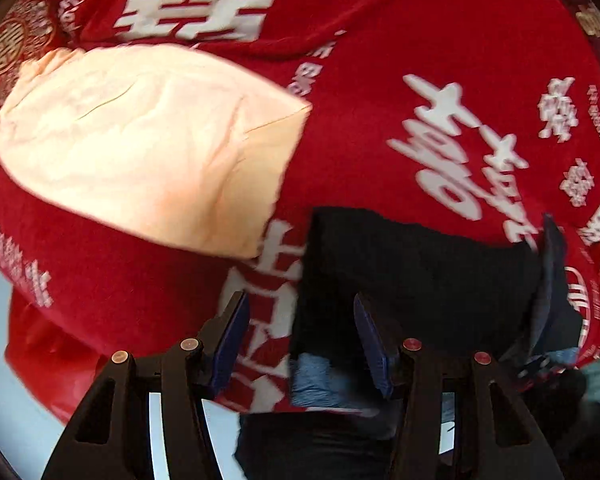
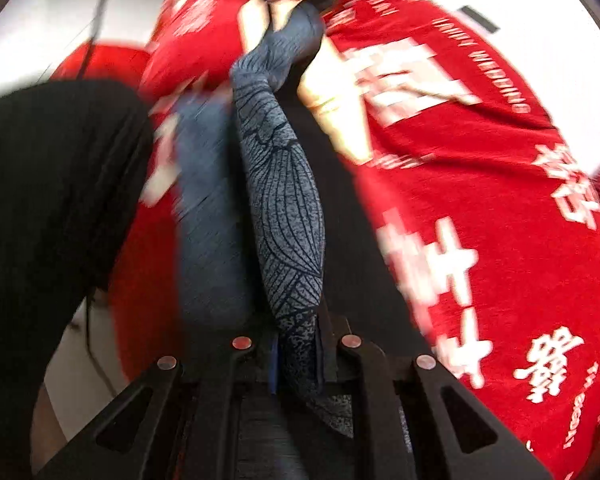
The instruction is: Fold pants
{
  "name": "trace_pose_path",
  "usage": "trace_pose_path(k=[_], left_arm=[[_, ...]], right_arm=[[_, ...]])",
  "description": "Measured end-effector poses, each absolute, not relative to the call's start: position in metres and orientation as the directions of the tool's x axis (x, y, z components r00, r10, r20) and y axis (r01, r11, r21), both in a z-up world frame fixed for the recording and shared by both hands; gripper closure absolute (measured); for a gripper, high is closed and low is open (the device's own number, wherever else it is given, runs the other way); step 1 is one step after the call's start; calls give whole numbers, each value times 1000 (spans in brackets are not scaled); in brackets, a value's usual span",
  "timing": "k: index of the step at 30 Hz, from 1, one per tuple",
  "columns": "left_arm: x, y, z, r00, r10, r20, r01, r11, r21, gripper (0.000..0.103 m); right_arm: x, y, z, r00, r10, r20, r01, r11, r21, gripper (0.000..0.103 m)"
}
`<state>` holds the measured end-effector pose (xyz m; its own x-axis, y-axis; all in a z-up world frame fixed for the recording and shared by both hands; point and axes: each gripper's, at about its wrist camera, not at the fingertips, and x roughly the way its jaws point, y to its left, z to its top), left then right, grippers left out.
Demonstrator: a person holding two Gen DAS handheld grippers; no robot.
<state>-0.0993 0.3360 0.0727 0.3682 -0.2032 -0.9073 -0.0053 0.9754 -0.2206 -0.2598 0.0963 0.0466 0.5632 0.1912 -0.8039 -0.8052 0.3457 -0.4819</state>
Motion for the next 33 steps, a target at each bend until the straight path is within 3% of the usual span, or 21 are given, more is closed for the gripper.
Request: trace_pose_path(k=[5,11,12,13,15,17,19,20,26,29,33], left_arm=[[-102,337,82,377,-181,-908,-19,979,-203,48],[-100,270,84,351,-253,-902,77,967,-242,48],[-101,253,76,329,-267,-906,99,964,-248,48],[-101,234,65,299,-280,-912,114,960,-257,48],[-103,202,38,225,-303,-926,143,950,-276,48],[-107,178,18,198,-268,-943,157,958,-239,48],[-113,162,16,238,-232,-943,184,964,-191,21],[-117,157,17,240,-239,-941,185,963,-198,18],[-136,123,17,287,-77,-955,243,970,-5,18],[-125,121,28,294,-95,-951,197,980,-37,18],[-120,100,47,300,-222,-928,222,962,-158,18]], right_arm=[[-276,100,26,636,194,-747,-762,306,-570,88],[-281,104,25,677,175,-715,-728,303,-615,77],[-281,103,28,674,173,-718,-729,316,-608,64],[-283,101,32,677,168,-717,-722,340,-602,41],[-280,92,42,678,173,-714,-714,386,-584,16],[-276,79,51,655,176,-735,-723,428,-542,16],[-269,64,55,638,152,-755,-715,479,-508,16],[-265,55,58,621,147,-770,-714,512,-478,16],[-231,-23,94,539,163,-826,-573,790,-218,16],[-202,-76,110,522,157,-839,-428,899,-98,15],[-161,-150,117,500,127,-856,-200,979,29,15]])
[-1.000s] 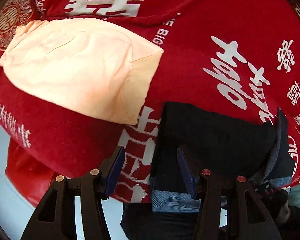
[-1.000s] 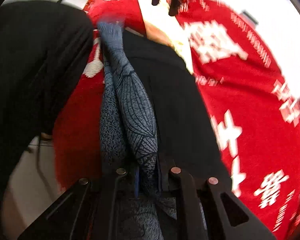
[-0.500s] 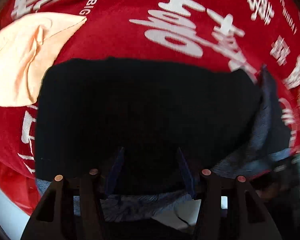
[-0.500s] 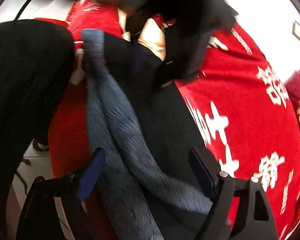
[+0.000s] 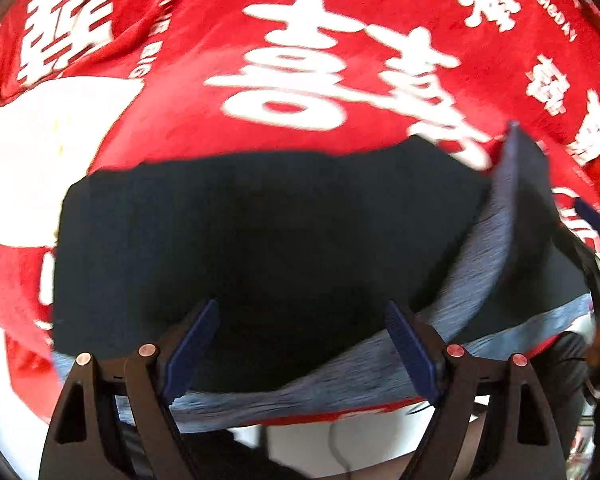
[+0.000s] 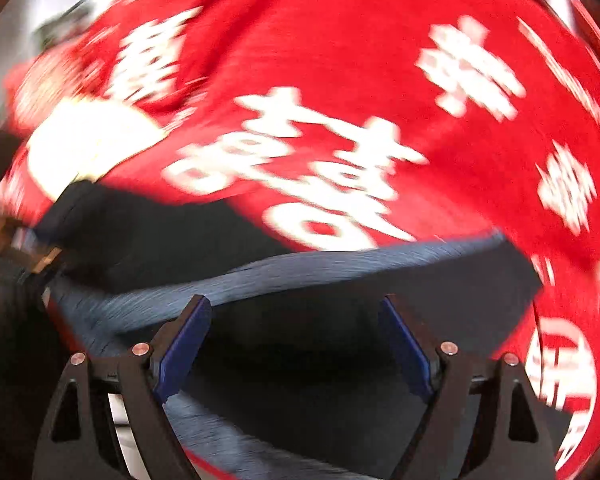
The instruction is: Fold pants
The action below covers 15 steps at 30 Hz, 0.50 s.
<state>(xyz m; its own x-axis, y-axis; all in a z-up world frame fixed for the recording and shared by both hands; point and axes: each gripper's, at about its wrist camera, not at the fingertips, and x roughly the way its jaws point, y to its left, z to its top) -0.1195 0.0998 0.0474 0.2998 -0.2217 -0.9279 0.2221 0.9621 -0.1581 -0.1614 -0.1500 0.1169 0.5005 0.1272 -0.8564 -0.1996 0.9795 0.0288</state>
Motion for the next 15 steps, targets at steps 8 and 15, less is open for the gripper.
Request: trace_pose_path(k=[8,15], left_arm=[[-119,14,37,224,-265,-938,367,914,-171,18],[-131,0,23,182,-245,-952,406,901,-154,18]], right_arm=[[-95,-232,91,372,103,-922,130,978,161,15],[-46,-222,48,172,-11,-985,364,930,53,11]])
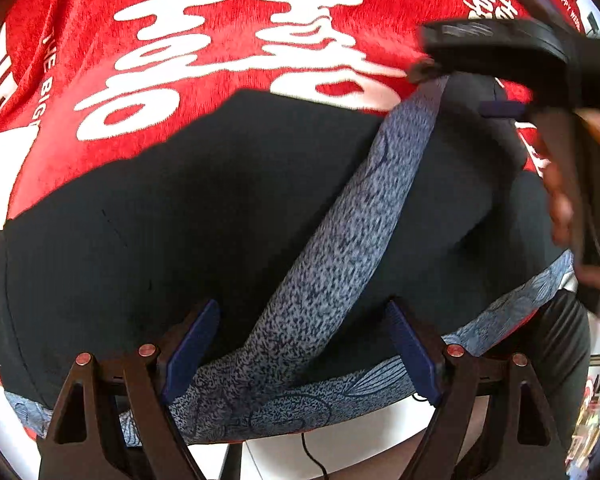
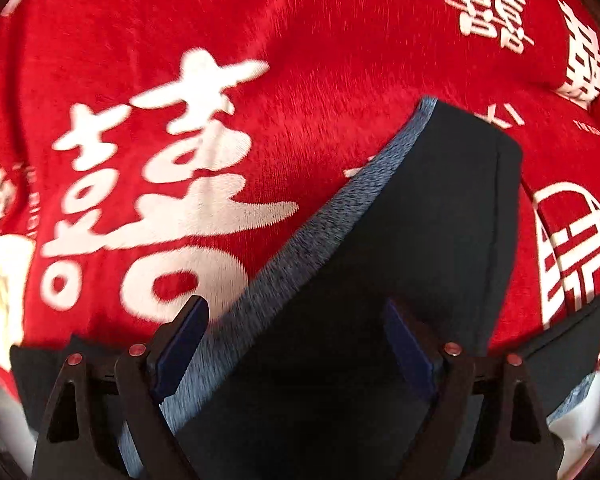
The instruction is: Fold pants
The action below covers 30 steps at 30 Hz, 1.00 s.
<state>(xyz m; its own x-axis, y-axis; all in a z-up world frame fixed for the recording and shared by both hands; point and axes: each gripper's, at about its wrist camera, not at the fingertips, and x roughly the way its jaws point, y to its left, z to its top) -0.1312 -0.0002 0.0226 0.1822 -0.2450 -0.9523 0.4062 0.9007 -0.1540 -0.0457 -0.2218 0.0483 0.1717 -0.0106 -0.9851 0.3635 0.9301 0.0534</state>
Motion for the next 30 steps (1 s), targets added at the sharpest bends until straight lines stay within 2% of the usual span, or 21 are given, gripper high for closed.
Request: trace_pose_path(k=[3,4,5,7,8,9,14,15,21,25,30], left_arm=[[-133,1,22,181,-246,-952,412,898,-154,18],[-133,2,22,181,-247,-952,415,897,-154,18],[-133,2,22,180,-251,-951,414,896,-158,18],[-132,4,22,178,-263,-948,412,895,-170,18],[-132,5,23,178,-267,-947,414,894,-174,18],[-132,6,23,177,-271,-946,418,891,-177,18],[-136,10,28,169,-295,-941,435,879,-197,18],[-138,12,31,169,-303,-938,443,873,-202,18],[-155,25,47,170,-340,-925,520,828,-209,18],[-154,23,43,145,-335,-931,525,823,-214,18],[-155,7,37,113,-350,-930,534,811,-240,18]], right_arm=[[-28,-209,15,4,-129,-992,342,932,-120,10],[-28,-207,13,15,-136,-991,331,935,-124,15],[-29,-208,16,48,-136,-990,332,937,-112,25],[-37,-214,27,78,-134,-988,331,938,-101,73],[-43,-220,34,101,-90,-991,333,941,-52,84],[-49,-225,39,114,-55,-992,341,940,-13,90],[-99,-242,81,255,-21,-967,374,924,79,94],[-113,-244,91,288,-18,-957,379,920,97,97],[-198,-240,140,453,-44,-890,398,904,158,99],[-246,-255,129,443,-64,-894,484,857,178,99],[-268,-281,102,375,12,-927,554,799,234,98]])
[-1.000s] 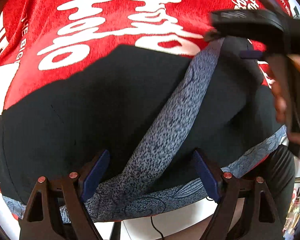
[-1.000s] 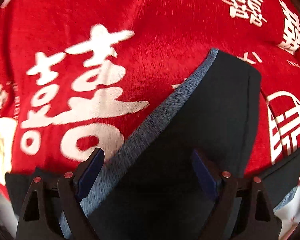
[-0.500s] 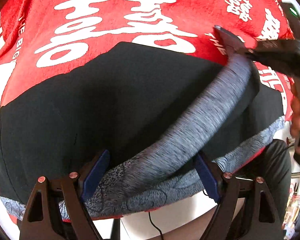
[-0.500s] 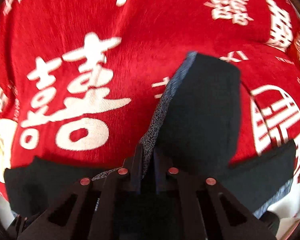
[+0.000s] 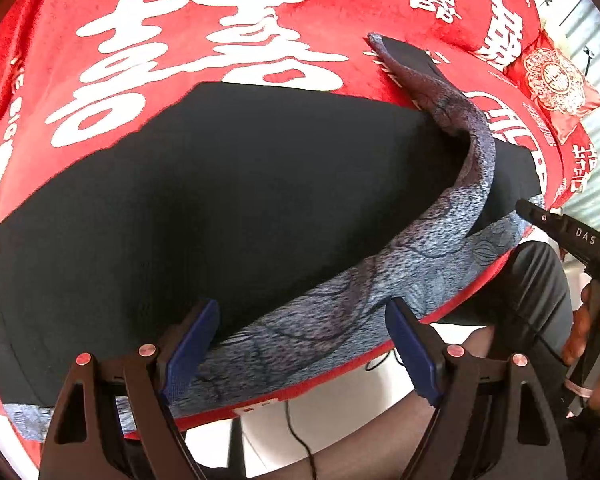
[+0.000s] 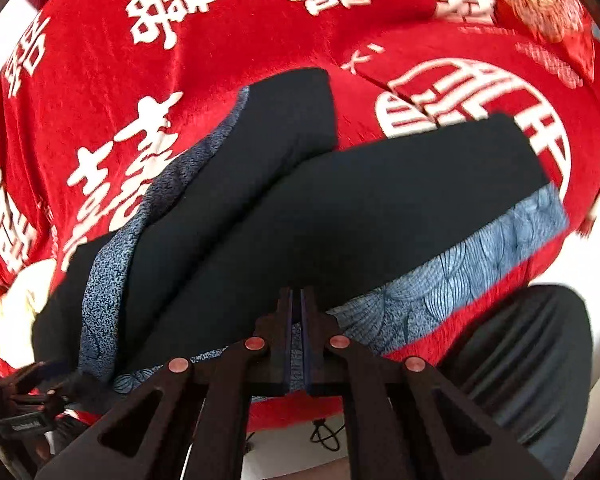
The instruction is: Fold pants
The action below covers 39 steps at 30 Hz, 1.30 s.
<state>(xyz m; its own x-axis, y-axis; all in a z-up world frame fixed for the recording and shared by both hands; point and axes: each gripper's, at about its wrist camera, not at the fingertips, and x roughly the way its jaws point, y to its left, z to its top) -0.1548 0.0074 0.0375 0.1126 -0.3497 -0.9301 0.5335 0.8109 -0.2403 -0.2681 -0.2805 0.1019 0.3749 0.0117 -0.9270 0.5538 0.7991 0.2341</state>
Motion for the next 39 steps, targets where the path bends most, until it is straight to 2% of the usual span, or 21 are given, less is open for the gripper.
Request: trace_pose_path(k=[2,3,4,5,6,9,11,12,15,18,19,20,21,23,24,25,26,27,33,36,39], left_arm=[[-156,2,36,108,-347,-932,538,808,-239,18],[-157,0,36,108,-349,-931,543,805,-238,18],[-160,-2,37,110,-350,-930,550,801,-236,18],[-161,-4,37,111,-349,-931,554,799,-233,18],[-161,-6,37,112,-346,-932,558,798,-229,18],[-163,-10,37,116,-340,-933,562,797,-221,18],[-161,-9,36,111,-343,-933,557,799,-227,18],[-161,-9,36,112,-344,-932,556,799,-228,18],[-159,-9,34,108,-346,-932,547,803,-235,18],[-157,-10,32,103,-350,-931,542,805,-243,18],[-157,-11,30,98,-352,-931,539,805,-248,18],[-156,-11,29,94,-354,-931,538,805,-252,18],[-156,-12,27,89,-356,-930,537,804,-256,18],[-156,-13,22,79,-355,-931,535,803,-261,18],[-156,-14,21,80,-351,-933,537,804,-256,18],[-156,-15,20,83,-348,-934,540,803,-252,18],[-155,-17,20,84,-347,-934,542,802,-249,18],[-155,-17,20,84,-348,-934,543,801,-250,18],[-156,-19,22,79,-356,-931,544,798,-259,18],[-158,-19,20,70,-359,-931,546,795,-265,18],[-158,-23,16,71,-342,-937,558,792,-247,18]], right_arm=[[-263,-280,113,405,3,-914,536,809,240,94],[-253,-277,126,436,-10,-900,512,825,239,77],[-246,-274,133,454,-20,-891,497,835,234,36],[-235,-269,139,463,-35,-886,486,845,221,13],[-218,-263,150,480,-51,-876,468,859,206,0],[-172,-243,166,519,-123,-846,402,908,114,0],[-125,-233,156,436,-189,-880,397,918,-1,0],[-108,-233,147,397,-178,-900,401,916,-4,0],[-57,-234,100,180,-189,-965,404,909,-103,0],[-40,-239,51,-81,-406,-910,355,842,-407,0],[-42,-244,33,-169,-421,-891,323,830,-454,0],[-46,-249,25,-192,-380,-905,330,843,-424,2],[-58,-260,29,-138,-314,-939,398,851,-343,5],[-76,-273,42,-65,-282,-957,472,836,-279,24],[-83,-277,50,-17,-253,-967,490,841,-229,47],[-91,-281,59,31,-229,-973,502,845,-183,57],[-99,-287,68,67,-200,-977,520,843,-137,76],[-105,-292,74,95,-165,-982,539,838,-89,88],[-162,-316,102,294,-90,-952,636,762,124,91],[-227,-330,104,453,-43,-890,725,599,340,91],[-273,-344,76,499,28,-866,783,413,465,91]])
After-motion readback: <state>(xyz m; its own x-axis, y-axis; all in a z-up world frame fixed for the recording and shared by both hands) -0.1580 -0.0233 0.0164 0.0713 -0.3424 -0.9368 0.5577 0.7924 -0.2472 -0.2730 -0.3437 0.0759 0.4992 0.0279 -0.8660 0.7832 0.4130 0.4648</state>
